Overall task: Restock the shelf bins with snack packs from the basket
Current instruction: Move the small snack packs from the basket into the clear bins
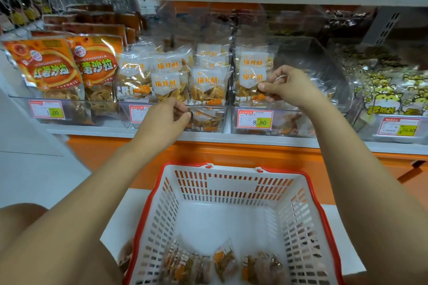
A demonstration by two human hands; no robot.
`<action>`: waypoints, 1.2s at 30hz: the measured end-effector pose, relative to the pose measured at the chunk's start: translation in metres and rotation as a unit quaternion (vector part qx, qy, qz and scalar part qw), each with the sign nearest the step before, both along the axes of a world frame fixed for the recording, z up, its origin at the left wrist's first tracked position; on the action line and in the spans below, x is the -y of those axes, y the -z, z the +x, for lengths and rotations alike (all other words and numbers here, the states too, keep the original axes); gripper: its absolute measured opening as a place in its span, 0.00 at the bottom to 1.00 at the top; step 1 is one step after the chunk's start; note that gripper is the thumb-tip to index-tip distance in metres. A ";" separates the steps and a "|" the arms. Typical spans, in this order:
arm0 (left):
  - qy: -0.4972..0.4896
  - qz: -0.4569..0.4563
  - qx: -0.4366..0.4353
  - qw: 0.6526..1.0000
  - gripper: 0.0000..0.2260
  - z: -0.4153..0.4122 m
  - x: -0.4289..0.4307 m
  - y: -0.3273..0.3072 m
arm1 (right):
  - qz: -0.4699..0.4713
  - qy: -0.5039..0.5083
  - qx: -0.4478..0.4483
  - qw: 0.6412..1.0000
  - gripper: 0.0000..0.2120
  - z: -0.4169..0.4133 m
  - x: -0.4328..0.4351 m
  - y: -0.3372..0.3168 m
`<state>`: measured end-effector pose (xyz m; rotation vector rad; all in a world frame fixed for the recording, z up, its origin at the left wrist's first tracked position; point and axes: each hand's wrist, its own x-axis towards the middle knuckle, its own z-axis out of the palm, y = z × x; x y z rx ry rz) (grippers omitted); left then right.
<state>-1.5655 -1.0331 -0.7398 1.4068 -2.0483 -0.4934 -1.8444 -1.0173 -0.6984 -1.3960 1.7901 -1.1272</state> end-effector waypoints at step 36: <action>0.068 0.341 0.504 0.791 0.18 0.051 -0.031 0.138 | 0.497 -0.351 -0.273 0.745 0.11 0.045 -0.155 0.352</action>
